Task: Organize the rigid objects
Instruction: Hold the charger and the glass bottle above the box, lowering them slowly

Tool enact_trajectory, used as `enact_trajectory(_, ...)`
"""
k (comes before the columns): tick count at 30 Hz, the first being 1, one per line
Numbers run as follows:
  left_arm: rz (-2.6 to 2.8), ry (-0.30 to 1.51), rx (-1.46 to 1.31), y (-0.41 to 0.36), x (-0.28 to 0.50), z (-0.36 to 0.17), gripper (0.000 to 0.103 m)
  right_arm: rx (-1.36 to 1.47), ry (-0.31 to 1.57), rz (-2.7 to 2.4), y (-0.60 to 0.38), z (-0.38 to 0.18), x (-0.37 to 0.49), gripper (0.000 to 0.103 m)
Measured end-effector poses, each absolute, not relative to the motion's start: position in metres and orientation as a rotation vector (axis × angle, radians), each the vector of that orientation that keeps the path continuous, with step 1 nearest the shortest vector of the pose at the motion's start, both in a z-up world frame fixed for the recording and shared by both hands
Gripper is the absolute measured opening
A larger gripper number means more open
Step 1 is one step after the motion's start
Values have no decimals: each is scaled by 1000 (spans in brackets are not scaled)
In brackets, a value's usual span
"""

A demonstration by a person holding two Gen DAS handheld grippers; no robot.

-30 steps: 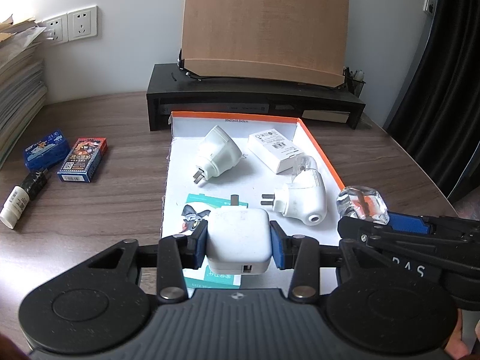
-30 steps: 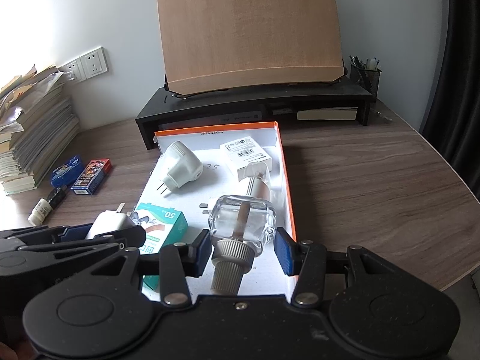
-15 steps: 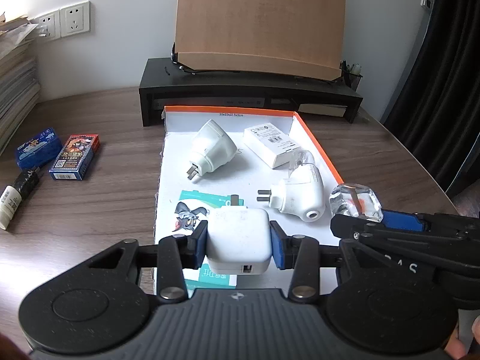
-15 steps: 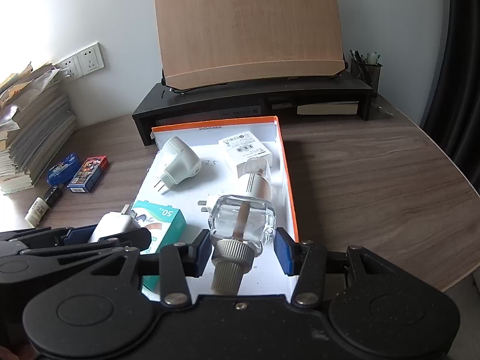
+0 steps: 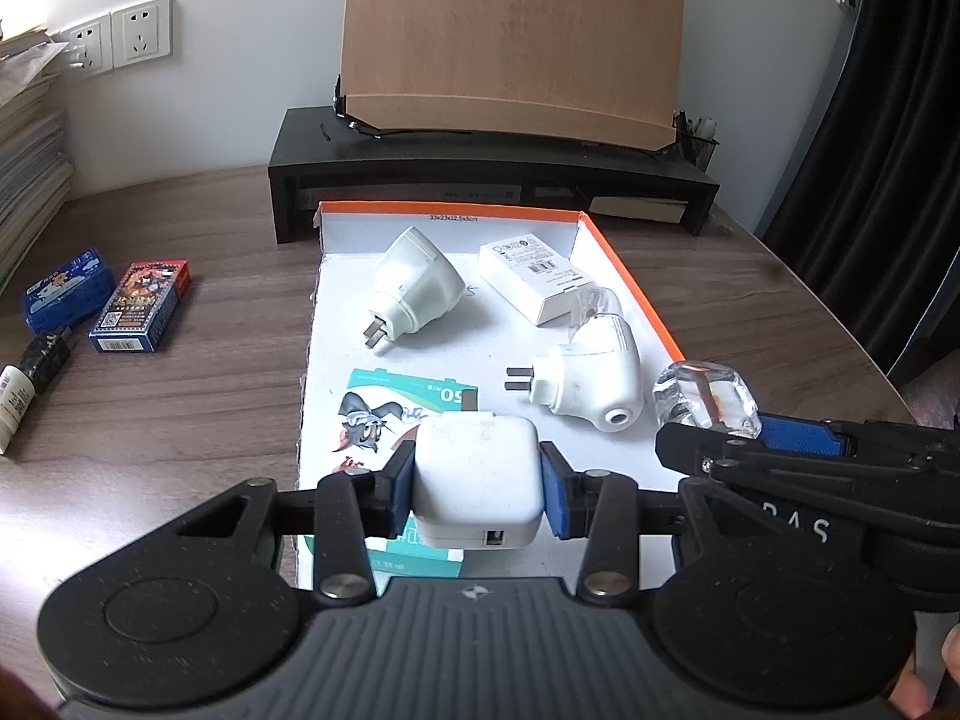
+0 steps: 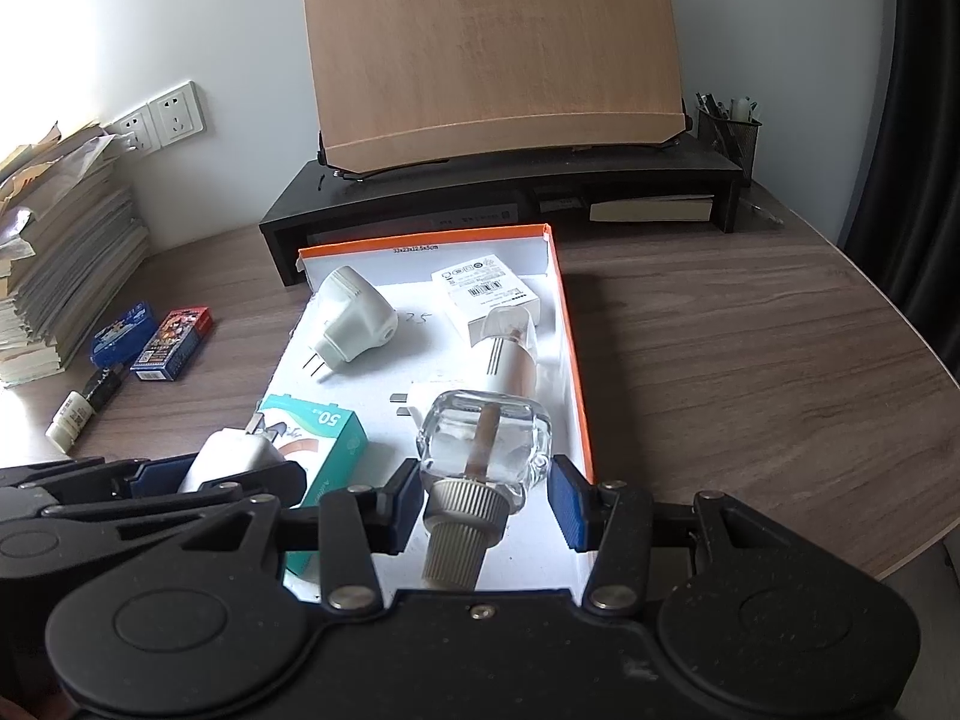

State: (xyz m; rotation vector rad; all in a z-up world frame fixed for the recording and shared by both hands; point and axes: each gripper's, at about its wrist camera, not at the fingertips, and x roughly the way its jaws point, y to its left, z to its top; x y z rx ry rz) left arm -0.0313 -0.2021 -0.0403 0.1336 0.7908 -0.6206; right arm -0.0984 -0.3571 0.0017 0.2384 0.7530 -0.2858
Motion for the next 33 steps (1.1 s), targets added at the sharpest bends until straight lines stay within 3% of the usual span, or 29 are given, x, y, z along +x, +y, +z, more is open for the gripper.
enact_trajectory(33,-615,792,129,-200,-44,-41,42,219,755,-273,-354,4,-111,56)
